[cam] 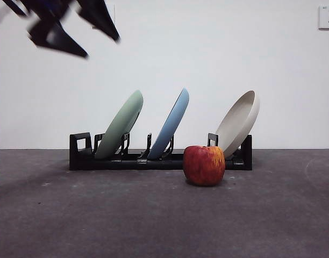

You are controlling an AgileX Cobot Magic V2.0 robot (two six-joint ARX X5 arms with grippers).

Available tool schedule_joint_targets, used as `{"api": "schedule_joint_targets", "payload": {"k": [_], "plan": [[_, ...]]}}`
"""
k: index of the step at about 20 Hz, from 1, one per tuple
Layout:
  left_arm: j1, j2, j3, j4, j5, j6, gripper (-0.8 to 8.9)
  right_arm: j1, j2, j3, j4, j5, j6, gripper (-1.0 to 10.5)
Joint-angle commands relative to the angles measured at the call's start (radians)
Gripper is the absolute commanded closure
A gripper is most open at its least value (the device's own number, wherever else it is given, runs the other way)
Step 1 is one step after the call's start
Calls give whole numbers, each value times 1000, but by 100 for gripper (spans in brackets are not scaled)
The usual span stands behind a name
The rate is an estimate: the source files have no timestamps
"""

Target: Take the green plate from the plate rack,put the plate on the table,take the apple from the table,put the apple in the plate

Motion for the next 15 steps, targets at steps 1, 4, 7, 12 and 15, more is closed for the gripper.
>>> {"api": "schedule_joint_targets", "payload": {"k": [1,4,7,12,15], "plan": [[-21,113,27,77,-19,2,186,2,1,3,2,-1,2,262],[-45,227,65,169,-80,5,186,2,1,3,2,-1,2,262],[-51,303,75,281,-128,5,186,2,1,3,1,-1,2,262],[-51,384,85,396,-158,5,186,2,1,3,-1,-1,4,263],[-51,409,86,402,-156,5,192,2,1,3,0,-1,10,263]]}}
